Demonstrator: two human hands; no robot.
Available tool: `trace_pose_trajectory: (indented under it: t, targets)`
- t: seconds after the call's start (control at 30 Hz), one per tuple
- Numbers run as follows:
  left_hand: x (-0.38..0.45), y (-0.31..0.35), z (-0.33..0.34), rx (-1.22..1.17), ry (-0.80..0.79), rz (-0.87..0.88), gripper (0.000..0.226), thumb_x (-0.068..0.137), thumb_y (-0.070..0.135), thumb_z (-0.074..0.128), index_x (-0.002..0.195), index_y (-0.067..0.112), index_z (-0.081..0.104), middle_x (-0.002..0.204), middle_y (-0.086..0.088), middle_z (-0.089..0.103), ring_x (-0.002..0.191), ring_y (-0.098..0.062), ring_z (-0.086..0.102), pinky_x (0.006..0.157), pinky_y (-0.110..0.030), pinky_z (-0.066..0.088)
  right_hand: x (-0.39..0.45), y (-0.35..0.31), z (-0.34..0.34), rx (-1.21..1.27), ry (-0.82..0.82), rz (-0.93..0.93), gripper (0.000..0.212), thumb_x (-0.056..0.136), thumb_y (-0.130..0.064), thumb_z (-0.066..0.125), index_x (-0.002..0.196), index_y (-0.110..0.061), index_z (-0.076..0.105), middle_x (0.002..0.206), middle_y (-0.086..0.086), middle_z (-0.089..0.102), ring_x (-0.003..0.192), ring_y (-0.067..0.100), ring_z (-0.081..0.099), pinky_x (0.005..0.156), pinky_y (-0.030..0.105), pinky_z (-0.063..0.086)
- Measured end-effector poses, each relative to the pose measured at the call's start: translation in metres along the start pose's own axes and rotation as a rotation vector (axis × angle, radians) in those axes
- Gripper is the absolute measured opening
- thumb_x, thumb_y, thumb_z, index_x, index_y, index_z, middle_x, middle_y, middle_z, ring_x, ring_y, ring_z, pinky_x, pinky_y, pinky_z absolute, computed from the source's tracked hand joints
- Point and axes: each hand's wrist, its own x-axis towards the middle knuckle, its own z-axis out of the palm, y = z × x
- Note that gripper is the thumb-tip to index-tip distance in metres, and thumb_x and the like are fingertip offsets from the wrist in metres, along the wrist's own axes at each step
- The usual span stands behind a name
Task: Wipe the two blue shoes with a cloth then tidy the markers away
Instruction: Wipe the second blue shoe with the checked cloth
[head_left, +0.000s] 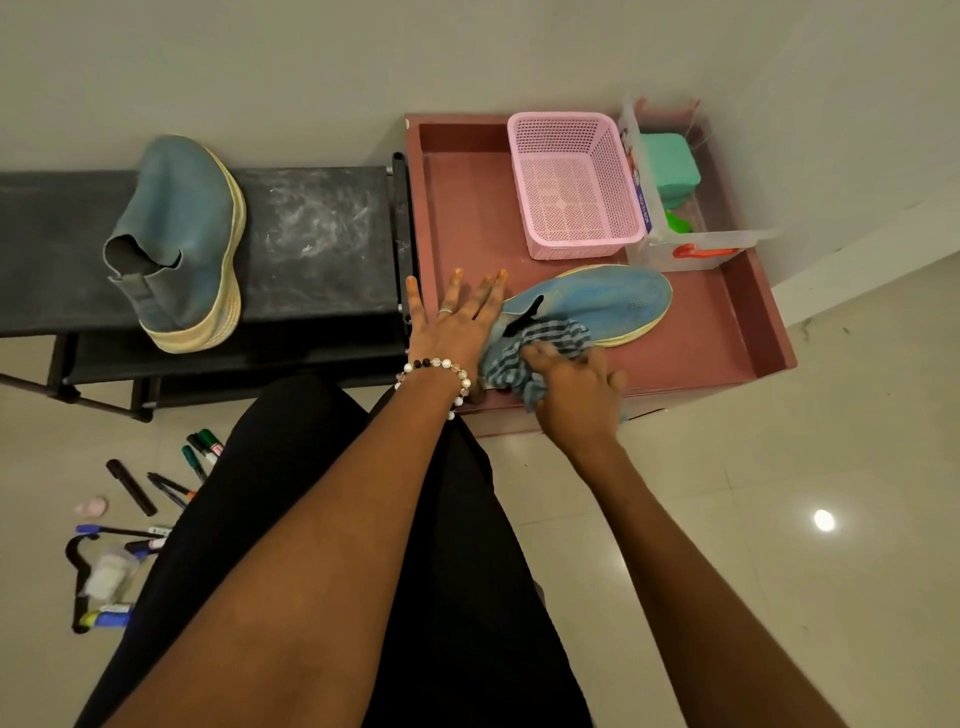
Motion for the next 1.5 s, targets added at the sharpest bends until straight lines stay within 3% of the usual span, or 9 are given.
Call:
trace_pose_trajectory:
  t: [0.3,0.5,0.73,0.93,1.1,1.2,1.3,1.4,1.5]
  targets:
    - [0.000,0.000,-0.001,-0.019,0.051,0.006,0.104,0.087,0.005,0.058,0.147,0.030,-0.023,0.160,0.011,-0.003,0.147,-0.025,-0.012,0.101,-0.070,-0.018,0.001,-0.043,0.011,0.128,-0.033,-0.006,0.035,0.090,-0.024,0.050,0.125,-0.017,0.051,0.135,-0.001,0.046,0.121,0.033,0.035,0.090,0.043,0.037]
    - [0.000,-0.001,0.000,0.007,0.005,0.022,0.144,0.059,0.040,0.087,0.145,0.027,-0.028,0.160,0.009,-0.004,0.146,-0.026,-0.013,0.100,-0.071,-0.019,0.007,0.005,0.006,-0.088,0.007,0.045,0.050,0.092,-0.026,0.050,0.137,-0.042,0.035,0.146,-0.016,0.036,0.131,0.028,0.026,0.091,0.042,0.028]
    - [0.000,0.000,0.000,0.023,0.066,0.011,0.107,0.086,0.004,0.060,0.147,0.030,-0.023,0.160,0.010,-0.001,0.147,-0.026,-0.011,0.101,-0.070,-0.018,0.001,-0.043,0.005,0.123,-0.103,0.031,0.038,0.091,-0.022,0.048,0.129,-0.023,0.048,0.144,-0.005,0.035,0.132,0.029,0.021,0.094,0.048,0.028]
    - [0.000,0.000,0.004,0.038,0.038,0.027,0.137,0.066,0.037,0.083,0.144,0.027,-0.030,0.161,0.008,0.000,0.147,-0.025,-0.011,0.103,-0.071,-0.016,0.006,0.010,-0.004,-0.079,-0.061,-0.049,0.052,0.091,-0.027,0.053,0.136,-0.047,0.036,0.147,-0.022,0.032,0.132,0.024,0.023,0.093,0.045,0.027]
    - [-0.001,0.000,0.001,0.049,0.053,0.022,0.125,0.076,0.023,0.075,0.144,0.028,-0.029,0.161,0.008,-0.001,0.147,-0.025,-0.011,0.104,-0.072,-0.011,0.011,-0.029,0.008,-0.034,0.019,0.037,0.037,0.092,-0.028,0.051,0.128,-0.025,0.050,0.140,-0.005,0.041,0.130,0.030,0.025,0.094,0.046,0.029]
    - [-0.003,0.002,-0.002,0.058,0.065,0.031,0.102,0.087,0.003,0.055,0.148,0.028,-0.023,0.161,0.009,-0.001,0.147,-0.023,-0.011,0.105,-0.070,-0.014,-0.003,-0.033,0.017,0.144,-0.038,-0.065,0.040,0.089,-0.024,0.052,0.129,-0.020,0.051,0.145,-0.006,0.038,0.128,0.029,0.029,0.095,0.043,0.031]
    - [-0.003,0.001,-0.001,0.073,0.068,0.043,0.108,0.086,0.017,0.063,0.146,0.027,-0.026,0.161,0.008,-0.001,0.147,-0.022,-0.010,0.106,-0.070,-0.012,-0.010,-0.005,0.010,0.553,-0.022,-0.042,0.034,0.084,-0.010,0.049,0.111,-0.019,0.067,0.123,-0.003,0.062,0.109,0.023,0.055,0.091,0.036,0.044]
    - [-0.004,0.001,-0.003,0.058,0.036,0.047,0.114,0.084,0.032,0.069,0.146,0.024,-0.026,0.161,0.008,-0.002,0.147,-0.022,-0.011,0.107,-0.069,-0.008,-0.013,0.013,-0.011,1.072,0.203,0.288,0.034,0.088,0.006,0.041,0.074,-0.007,0.069,0.074,0.004,0.065,0.064,0.016,0.056,0.058,0.017,0.043]
    - [-0.005,0.003,-0.007,0.052,0.041,0.050,0.103,0.089,0.023,0.062,0.148,0.023,-0.023,0.161,0.007,-0.001,0.147,-0.021,-0.011,0.107,-0.069,-0.007,-0.005,0.020,-0.022,1.201,0.479,0.546,0.022,0.089,-0.003,0.045,0.081,-0.006,0.065,0.073,0.002,0.061,0.069,0.015,0.055,0.058,0.023,0.043]
